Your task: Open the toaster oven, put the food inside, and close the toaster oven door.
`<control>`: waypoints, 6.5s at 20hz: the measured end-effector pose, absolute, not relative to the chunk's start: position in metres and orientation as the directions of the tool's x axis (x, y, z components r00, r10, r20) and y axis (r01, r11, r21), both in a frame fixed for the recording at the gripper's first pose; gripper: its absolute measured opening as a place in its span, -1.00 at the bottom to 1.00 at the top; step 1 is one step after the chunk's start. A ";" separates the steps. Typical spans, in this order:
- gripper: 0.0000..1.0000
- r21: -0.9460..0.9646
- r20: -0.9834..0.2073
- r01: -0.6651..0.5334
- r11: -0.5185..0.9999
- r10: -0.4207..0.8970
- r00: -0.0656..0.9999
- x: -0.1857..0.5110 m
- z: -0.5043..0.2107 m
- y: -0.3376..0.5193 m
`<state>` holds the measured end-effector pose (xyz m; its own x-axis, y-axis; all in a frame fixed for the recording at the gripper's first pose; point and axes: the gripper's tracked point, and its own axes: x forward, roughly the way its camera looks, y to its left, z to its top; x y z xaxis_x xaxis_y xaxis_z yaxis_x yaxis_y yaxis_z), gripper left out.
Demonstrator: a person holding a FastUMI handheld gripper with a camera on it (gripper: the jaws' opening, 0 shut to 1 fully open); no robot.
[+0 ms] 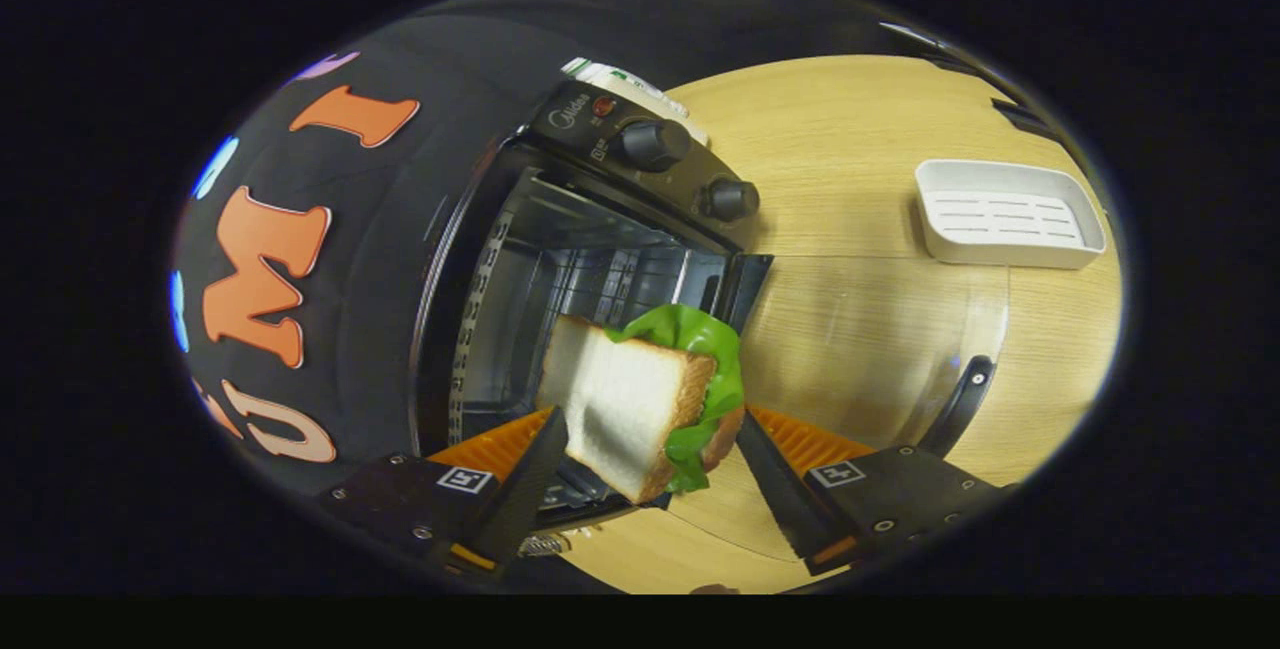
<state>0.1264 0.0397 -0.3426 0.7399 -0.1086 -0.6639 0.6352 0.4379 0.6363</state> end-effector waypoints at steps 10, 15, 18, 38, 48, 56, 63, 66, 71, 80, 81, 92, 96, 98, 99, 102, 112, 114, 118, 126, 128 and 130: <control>0.97 0.577 -0.642 0.497 0.648 -0.017 0.767 0.056 -0.320 0.046; 0.97 0.403 -0.646 0.339 0.850 0.003 0.763 0.010 -0.323 0.031; 0.97 0.256 -0.644 0.247 0.935 -0.026 0.764 -0.011 -0.334 0.015; 0.99 -0.185 -0.697 -0.044 0.982 -0.099 0.711 -0.024 -0.427 -0.012; 0.99 -0.131 -0.649 -0.059 0.990 -0.041 0.760 -0.014 -0.377 -0.004; 0.98 -0.082 -0.573 -0.014 0.997 -0.036 0.819 0.029 -0.319 -0.002; 0.98 -0.101 -0.551 -0.017 0.995 -0.042 0.833 0.060 -0.302 0.003; 0.99 -0.109 -0.531 -0.024 0.994 -0.038 0.846 0.073 -0.290 0.004; 0.98 -0.094 -0.511 -0.017 0.995 -0.033 0.859 0.099 -0.279 0.008; 0.99 -0.101 -0.499 0.012 0.995 -0.061 0.865 0.112 -0.270 -0.002; 0.98 -0.104 -0.493 0.016 0.994 -0.065 0.868 0.109 -0.267 -0.005; 0.98 -0.135 -0.371 0.006 0.991 -0.056 0.927 0.074 -0.169 -0.008; 0.98 -0.120 -0.285 0.003 0.993 -0.037 0.958 0.058 -0.110 0.005; 0.98 -0.087 -0.257 -0.001 0.996 -0.021 0.966 0.048 -0.087 0.012; 0.98 -0.079 -0.242 -0.004 0.997 -0.015 0.970 0.043 -0.077 0.014; 0.98 -0.073 -0.188 -0.004 0.997 -0.010 0.982 0.031 -0.051 0.019; 0.98 -0.069 -0.121 0.012 0.998 -0.021 0.992 0.010 -0.022 0.024; 0.97 -0.066 -0.113 0.016 0.998 -0.024 0.993 0.009 -0.019 0.025; 0.98 -0.059 -0.096 0.027 0.998 -0.032 0.995 0.007 -0.013 0.022; 0.98 -0.055 -0.101 0.043 0.998 -0.048 0.994 0.006 -0.016 0.017; 0.98 -0.053 -0.101 0.048 0.997 -0.053 0.993 0.006 -0.016 0.015; 0.97 -0.051 -0.100 0.054 0.997 -0.059 0.993 0.006 -0.016 0.012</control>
